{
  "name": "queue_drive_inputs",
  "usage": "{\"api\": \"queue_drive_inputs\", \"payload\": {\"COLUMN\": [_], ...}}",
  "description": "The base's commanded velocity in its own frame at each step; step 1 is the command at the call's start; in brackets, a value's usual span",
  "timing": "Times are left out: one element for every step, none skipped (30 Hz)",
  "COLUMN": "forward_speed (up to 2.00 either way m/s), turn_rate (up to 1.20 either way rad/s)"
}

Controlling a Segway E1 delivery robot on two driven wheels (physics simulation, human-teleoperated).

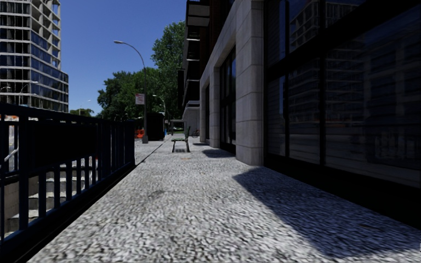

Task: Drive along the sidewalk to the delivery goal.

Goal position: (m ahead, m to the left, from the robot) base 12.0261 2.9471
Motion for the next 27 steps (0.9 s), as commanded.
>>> {"api": "queue_drive_inputs", "payload": {"forward_speed": [1.96,1.96,1.96,1.96,1.96,1.96,1.96,1.96,1.96,1.96,1.96,1.96,1.96,1.96,1.96,1.96,1.96,1.96,1.96,1.91,1.7,1.7,1.57,1.55,1.54,1.54,1.54], "turn_rate": [0.0,0.0,0.0,0.0,0.0,0.0,0.0,0.0,0.0,0.0,0.0,0.0,0.0,0.0,0.0,0.0,0.0,0.0,0.0,0.0,0.0,0.0,0.0,0.15,0.32,0.39,0.39]}}
